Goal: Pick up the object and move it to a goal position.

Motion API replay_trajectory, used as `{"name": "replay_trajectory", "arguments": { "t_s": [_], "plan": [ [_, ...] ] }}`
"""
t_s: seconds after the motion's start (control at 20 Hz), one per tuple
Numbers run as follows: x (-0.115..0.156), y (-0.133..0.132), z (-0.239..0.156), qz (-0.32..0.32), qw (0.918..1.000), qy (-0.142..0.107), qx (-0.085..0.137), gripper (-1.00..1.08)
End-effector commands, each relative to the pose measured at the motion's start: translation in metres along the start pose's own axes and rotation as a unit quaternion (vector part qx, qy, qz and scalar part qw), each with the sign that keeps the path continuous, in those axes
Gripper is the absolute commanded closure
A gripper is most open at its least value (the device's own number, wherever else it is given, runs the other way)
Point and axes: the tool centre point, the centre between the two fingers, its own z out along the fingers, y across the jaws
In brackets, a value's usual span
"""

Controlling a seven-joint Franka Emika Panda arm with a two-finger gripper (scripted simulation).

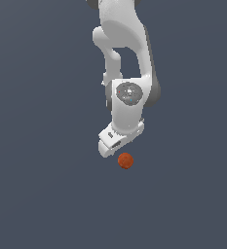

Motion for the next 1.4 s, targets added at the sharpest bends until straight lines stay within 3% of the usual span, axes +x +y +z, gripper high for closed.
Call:
{"name": "replay_trajectory", "arguments": {
  "t_s": [0.0,0.65,1.35],
  "plan": [
    [0.007,0.000,0.005,-0.039,0.9992,0.001,0.000,-0.92],
    [0.032,-0.002,0.023,-0.173,0.9848,0.008,0.001,-0.92],
    [0.035,-0.003,0.040,-0.190,0.9817,0.009,0.001,-0.92]
  ]
}}
